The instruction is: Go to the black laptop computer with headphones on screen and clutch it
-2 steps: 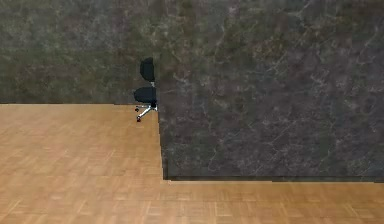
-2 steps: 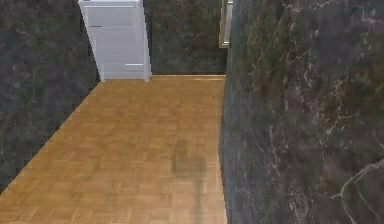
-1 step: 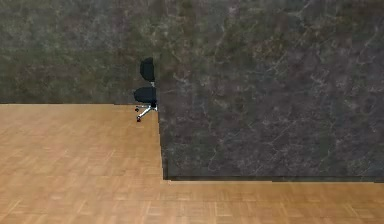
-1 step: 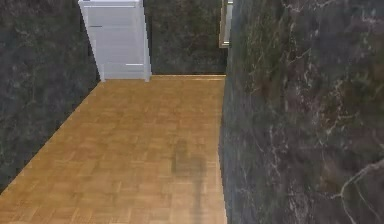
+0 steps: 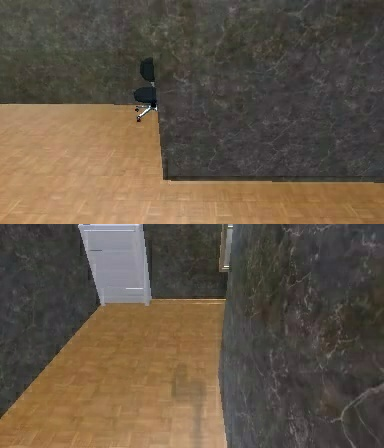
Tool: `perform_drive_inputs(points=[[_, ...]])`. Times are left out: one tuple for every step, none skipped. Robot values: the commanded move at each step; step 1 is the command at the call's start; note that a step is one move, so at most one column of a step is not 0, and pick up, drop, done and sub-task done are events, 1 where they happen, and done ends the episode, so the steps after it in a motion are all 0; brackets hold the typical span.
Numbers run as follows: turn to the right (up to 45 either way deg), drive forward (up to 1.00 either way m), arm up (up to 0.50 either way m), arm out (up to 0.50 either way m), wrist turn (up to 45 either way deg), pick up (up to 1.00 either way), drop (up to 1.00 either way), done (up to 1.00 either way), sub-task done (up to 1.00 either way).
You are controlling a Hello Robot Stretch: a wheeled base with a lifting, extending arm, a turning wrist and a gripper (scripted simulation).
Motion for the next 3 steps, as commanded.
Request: perform_drive_inputs(points=[[45.0, 0.00, 0.00, 0.00, 0.0, 0.00, 0.00, 0.00, 0.00], [12.0, 0.00, 0.00, 0.00, 0.0, 0.00, 0.00, 0.00, 0.00], [-45.0, 0.00, 0.00, 0.00, 0.0, 0.00, 0.00, 0.00, 0.00]])
